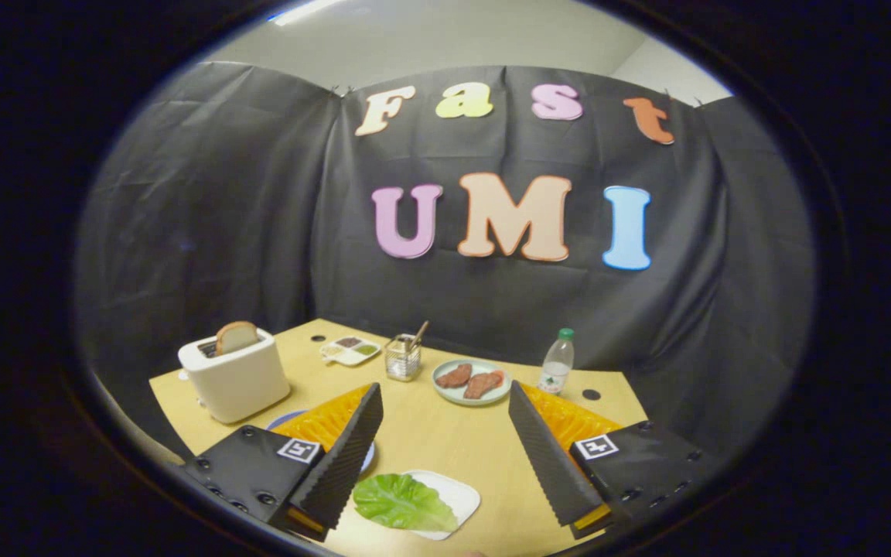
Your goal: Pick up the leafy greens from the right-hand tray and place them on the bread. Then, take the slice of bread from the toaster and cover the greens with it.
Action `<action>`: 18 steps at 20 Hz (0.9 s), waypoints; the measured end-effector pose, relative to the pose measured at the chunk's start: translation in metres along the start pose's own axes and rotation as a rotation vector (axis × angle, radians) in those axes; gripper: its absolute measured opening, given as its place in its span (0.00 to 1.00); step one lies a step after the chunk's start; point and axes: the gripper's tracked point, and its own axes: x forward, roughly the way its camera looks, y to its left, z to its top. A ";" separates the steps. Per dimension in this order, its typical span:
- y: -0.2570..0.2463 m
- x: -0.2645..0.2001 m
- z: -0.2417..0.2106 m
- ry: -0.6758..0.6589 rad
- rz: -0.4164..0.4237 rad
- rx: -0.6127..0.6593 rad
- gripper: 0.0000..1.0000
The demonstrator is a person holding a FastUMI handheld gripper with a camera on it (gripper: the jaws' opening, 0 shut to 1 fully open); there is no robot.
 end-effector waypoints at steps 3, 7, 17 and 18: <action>0.014 0.009 -0.026 0.067 0.079 -0.053 1.00; 0.024 0.024 -0.070 0.175 0.147 -0.090 1.00; 0.034 0.047 -0.163 0.408 0.258 -0.136 1.00; 0.033 0.049 -0.170 0.430 0.265 -0.143 1.00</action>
